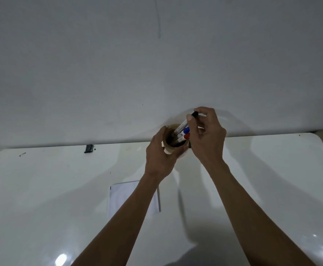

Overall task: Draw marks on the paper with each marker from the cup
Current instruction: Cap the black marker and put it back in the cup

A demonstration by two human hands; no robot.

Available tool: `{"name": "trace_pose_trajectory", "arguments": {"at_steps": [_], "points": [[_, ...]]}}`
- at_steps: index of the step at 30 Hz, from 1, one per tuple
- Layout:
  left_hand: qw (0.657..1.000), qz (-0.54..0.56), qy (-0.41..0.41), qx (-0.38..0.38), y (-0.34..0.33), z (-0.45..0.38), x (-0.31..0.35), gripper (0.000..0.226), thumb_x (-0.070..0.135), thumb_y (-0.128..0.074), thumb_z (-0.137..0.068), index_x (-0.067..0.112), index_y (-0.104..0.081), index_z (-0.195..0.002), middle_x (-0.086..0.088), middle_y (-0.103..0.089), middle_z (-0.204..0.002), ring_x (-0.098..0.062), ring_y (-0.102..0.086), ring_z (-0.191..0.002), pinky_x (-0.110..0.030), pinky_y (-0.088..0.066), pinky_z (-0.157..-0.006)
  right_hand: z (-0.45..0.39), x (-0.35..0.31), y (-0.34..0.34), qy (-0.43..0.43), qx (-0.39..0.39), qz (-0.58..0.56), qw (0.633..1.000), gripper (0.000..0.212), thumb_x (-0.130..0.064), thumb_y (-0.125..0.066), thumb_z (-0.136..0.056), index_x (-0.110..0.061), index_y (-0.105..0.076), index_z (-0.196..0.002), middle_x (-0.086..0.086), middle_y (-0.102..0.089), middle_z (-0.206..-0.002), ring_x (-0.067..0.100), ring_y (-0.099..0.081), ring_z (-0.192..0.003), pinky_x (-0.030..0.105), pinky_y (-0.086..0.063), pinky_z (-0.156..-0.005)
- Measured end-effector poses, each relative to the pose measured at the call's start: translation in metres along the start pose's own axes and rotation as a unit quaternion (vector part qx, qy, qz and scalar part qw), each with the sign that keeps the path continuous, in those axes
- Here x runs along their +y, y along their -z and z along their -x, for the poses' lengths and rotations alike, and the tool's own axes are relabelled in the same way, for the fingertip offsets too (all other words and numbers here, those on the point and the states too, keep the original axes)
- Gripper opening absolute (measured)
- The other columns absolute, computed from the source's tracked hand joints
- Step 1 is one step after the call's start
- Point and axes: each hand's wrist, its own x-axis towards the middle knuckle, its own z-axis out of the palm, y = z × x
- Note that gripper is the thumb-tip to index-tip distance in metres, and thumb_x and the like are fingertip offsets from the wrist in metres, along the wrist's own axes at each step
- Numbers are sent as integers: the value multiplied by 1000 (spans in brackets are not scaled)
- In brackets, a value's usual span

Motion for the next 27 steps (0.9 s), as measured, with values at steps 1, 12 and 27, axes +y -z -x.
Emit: {"name": "trace_pose_trajectory", "arguments": {"at_steps": [1,12,27], "points": [[1000,-2,-1,-3,0,0,-1,64,32,-83,-77,61,-44,-118,61,-50,-102,29,-52,-98,-19,-49,-88,2,3,-1,-5,1,1,1000,18,-17,-68,-97,-9,-64,-112,-4,-72,-92,0,-71,-83,6,-53,-71],[999,33,-36,-14,4,-3,-12,55,28,-84,-79,61,-51,-109,53,-55,-106,23,-56,-101,-14,-48,-86,14,9,-10,-52,-5,81,995,12,-22,-71,-93,-10,-76,-94,-4,-76,-85,5,-70,-80,1,-44,-73],[995,75,-53,-36,6,-7,-21,54,25,-85,-77,59,-55,-108,33,-67,-105,13,-62,-101,-13,-50,-86,52,6,-5,-132,74,48,987,22,-24,-87,-80,-11,-77,-95,-1,-75,-90,9,-71,-85,1,-44,-76]]}}
